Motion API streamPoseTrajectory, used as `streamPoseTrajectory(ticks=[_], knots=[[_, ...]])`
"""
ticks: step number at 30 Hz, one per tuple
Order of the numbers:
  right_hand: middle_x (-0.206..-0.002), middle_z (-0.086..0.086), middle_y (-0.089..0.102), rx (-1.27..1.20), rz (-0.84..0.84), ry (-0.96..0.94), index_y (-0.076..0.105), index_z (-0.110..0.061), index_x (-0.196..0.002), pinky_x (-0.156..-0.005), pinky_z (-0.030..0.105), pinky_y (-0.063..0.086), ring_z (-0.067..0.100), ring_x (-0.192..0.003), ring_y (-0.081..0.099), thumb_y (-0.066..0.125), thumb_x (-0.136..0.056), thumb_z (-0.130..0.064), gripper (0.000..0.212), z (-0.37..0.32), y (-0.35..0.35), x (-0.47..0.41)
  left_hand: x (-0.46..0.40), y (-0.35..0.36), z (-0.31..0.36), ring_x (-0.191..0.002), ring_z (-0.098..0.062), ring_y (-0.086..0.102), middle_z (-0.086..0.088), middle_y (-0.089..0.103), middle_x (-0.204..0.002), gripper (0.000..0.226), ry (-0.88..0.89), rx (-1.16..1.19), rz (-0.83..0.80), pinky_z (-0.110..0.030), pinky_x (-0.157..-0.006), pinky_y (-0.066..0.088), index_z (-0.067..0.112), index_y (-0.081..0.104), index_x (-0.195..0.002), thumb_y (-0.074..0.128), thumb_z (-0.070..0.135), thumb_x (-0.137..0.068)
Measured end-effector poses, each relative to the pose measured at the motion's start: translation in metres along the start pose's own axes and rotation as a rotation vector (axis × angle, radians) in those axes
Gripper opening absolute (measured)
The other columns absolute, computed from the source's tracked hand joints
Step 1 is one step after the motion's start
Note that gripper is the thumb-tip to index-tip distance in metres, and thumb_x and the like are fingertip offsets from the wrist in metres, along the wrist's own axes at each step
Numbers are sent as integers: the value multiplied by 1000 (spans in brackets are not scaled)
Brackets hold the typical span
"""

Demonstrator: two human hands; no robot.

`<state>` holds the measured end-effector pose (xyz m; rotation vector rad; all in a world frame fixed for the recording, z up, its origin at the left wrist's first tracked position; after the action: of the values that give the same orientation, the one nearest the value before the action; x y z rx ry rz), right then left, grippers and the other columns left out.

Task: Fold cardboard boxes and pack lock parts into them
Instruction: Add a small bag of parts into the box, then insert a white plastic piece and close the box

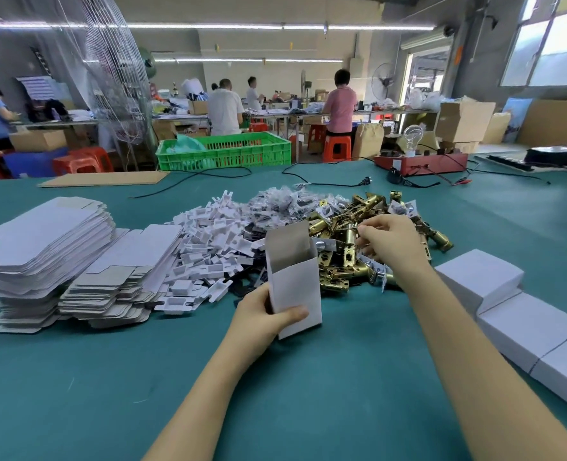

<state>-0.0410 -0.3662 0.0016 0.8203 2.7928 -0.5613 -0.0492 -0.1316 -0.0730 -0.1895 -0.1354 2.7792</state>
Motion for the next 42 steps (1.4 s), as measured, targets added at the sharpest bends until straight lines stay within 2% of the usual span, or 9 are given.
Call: streamPoseTrajectory(ticks=[4, 7, 13, 17, 21, 27, 32, 35, 42], knots=[[-89, 1, 68, 251, 60, -91, 64, -10, -107, -76, 37, 52, 17, -80, 62, 53, -91, -14, 20, -7, 31, -30, -2, -2, 0, -93, -7, 70, 12, 75, -98, 38, 12, -14, -24, -22, -78, 55, 30, 70, -104, 83, 23, -69], [-101, 10, 64, 452, -3, -217, 53, -5, -120, -77, 35, 47, 25, -91, 58, 51, -95, -16, 28, -18, 52, -58, -3, -3, -2, -94, -7, 70, 11, 75, -100, 34, 2, 6, -40, -19, -76, 53, 29, 69, -107, 81, 14, -79], [-110, 18, 60, 879, -261, -382, 52, -4, -111, -77, 41, 46, 34, -98, 55, 44, -96, -18, 22, -19, 108, -96, -5, -4, -6, -94, -4, 69, 13, 74, -101, 35, -6, 42, -43, -20, -79, 54, 31, 67, -109, 81, 20, -79], [-129, 14, 53, 998, -579, -480, 49, -23, -132, -90, 42, 47, 33, -114, 53, 46, -97, -28, 35, -14, 148, -104, -6, -5, -9, -93, -1, 68, 19, 73, -98, 31, -1, 35, -44, -18, -78, 53, 37, 67, -102, 80, 26, -75], [-133, 15, 46, 1119, -671, -437, 43, -41, -131, -81, 36, 46, 35, -108, 56, 36, -98, -44, 34, -4, 160, -109, -7, -6, -10, -94, 0, 68, 20, 73, -100, 30, 1, 25, -39, -18, -80, 53, 40, 67, -100, 78, 30, -75], [-104, 7, 61, 911, -567, -442, 55, -22, -108, -60, 29, 38, 27, -83, 54, 48, -88, -13, 23, -10, 156, -99, -7, -8, -11, -95, 0, 67, 20, 72, -101, 31, 5, 5, -36, -18, -80, 52, 39, 66, -103, 79, 29, -77], [-97, 7, 62, 678, -459, -406, 56, -12, -96, -74, 36, 48, 28, -87, 56, 53, -89, -7, 9, -16, 151, -93, -8, -9, -9, -97, -1, 67, 19, 72, -102, 32, 1, -9, -35, -22, -85, 53, 40, 66, -104, 79, 27, -79], [-88, 3, 58, 485, -337, -395, 50, -11, -91, -66, 28, 35, 17, -77, 50, 58, -93, -14, 9, -26, 142, -90, -7, -9, -9, -98, -1, 67, 19, 72, -104, 33, -2, -14, -40, -20, -84, 52, 40, 65, -107, 79, 26, -80], [-93, 8, 58, -295, -73, 90, 45, -13, -94, -44, 19, 48, 9, -52, 64, 51, -99, -19, 9, -32, 65, -52, -6, -10, -4, -101, -6, 67, 14, 72, -107, 44, -3, -32, -67, -31, -91, 54, 33, 66, -114, 82, 32, -73]])
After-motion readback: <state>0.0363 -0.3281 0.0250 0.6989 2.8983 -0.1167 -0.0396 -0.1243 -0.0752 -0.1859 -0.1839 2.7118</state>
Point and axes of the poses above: each hand's wrist, its own x-axis away from the middle knuckle, its own y-axis out of the palm, z = x × y, the point moved 2 cm from there along -x, towards the middle knuckle
